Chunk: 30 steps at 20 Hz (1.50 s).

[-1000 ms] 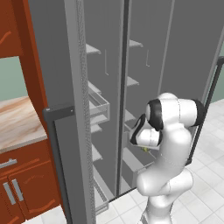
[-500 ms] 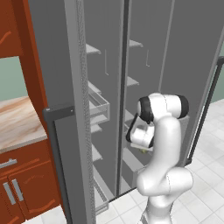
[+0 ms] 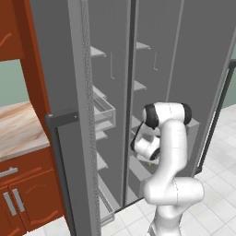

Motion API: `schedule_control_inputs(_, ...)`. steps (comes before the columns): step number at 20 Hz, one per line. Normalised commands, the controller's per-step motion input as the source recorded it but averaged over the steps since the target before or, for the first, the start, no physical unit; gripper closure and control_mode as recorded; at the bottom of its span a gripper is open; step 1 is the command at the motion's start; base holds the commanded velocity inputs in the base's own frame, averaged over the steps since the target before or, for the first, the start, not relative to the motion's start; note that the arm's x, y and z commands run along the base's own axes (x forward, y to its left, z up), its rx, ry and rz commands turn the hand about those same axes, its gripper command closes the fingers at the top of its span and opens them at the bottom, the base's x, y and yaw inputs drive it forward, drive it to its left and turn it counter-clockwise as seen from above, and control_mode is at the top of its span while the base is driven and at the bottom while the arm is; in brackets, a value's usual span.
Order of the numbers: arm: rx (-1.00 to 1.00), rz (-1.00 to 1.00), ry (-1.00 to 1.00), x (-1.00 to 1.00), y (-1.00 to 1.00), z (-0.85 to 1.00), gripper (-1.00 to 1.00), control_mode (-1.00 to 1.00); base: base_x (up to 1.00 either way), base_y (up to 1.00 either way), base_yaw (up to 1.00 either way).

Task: Take the pear and broccoli from the fridge shelf and place them in the freezer drawer to begin freezing them.

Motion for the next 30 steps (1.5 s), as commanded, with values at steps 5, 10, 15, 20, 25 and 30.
schedule_control_inputs(5,0.01,0.0,0.0,0.16,0.0,-0.41,1.0,-1.0,0.0,0.0,0.0)
schedule_control_inputs(10,0.0,0.0,0.0,0.23,0.0,-0.49,1.0,-1.0,0.0,0.0,0.0)
schedule_control_inputs(15,0.0,0.0,0.0,0.17,-0.01,-0.54,1.0,-1.0,0.0,0.0,0.0)
schedule_control_inputs(20,0.01,0.0,0.0,0.06,-0.01,-0.46,1.0,-1.0,0.0,0.0,0.0)
schedule_control_inputs(25,0.03,0.0,0.0,0.0,-0.07,-0.26,1.0,-1.0,0.0,0.0,0.0)
schedule_control_inputs(30,0.05,0.0,0.0,-0.05,-0.09,-0.25,1.0,-1.0,0.0,0.0,0.0)
